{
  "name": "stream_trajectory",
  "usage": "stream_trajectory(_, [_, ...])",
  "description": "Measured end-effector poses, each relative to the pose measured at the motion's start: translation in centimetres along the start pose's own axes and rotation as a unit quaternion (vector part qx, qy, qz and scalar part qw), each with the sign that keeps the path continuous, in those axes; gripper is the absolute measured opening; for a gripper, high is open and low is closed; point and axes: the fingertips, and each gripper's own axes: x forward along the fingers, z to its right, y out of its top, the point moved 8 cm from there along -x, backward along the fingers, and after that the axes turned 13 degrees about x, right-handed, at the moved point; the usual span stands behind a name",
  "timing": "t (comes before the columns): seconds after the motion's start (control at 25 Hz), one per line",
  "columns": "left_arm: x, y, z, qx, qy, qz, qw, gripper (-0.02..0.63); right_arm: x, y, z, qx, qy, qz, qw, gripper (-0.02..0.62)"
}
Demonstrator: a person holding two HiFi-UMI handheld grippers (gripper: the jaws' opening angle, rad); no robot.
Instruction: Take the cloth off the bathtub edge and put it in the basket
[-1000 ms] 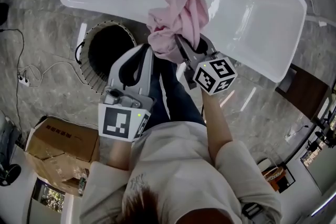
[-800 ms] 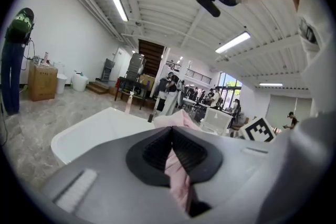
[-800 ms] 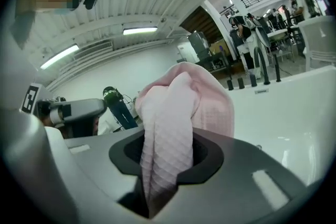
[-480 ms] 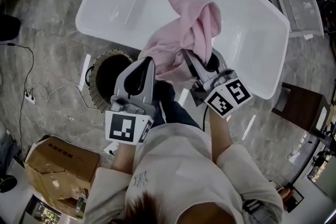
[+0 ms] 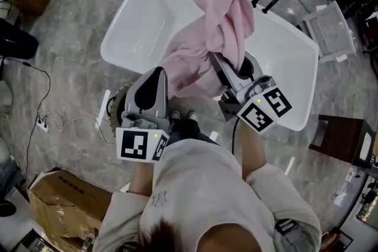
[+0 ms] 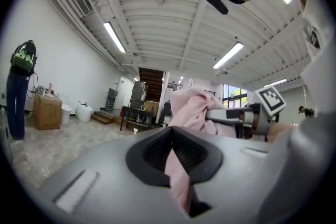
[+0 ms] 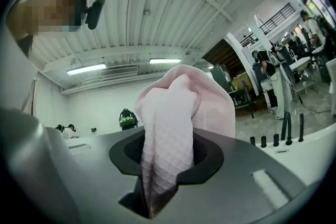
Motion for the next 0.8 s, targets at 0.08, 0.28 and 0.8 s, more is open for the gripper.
stream_trajectory(0.08, [0.4,1.2,0.1,0.003,0.012,0.008,0.9999,0.048,-0.3,2.3,-0.2,-0.009,0.010,0.012,1.000,0.117])
stream_trajectory(0.28, [1.4,4.1,0.8,0.016,0.025,0.029,0.9991,0.048,-1.2,6.7,-0.2,-0.032,0.019,0.037,0.999,0.117])
stream_trajectory(0.8, [0.1,6.2,0.1,0.030,0.047,0.060,0.9966,0.048,-1.4,7.1,-1.2,-0.042,0.017,0.041,0.998,0.117])
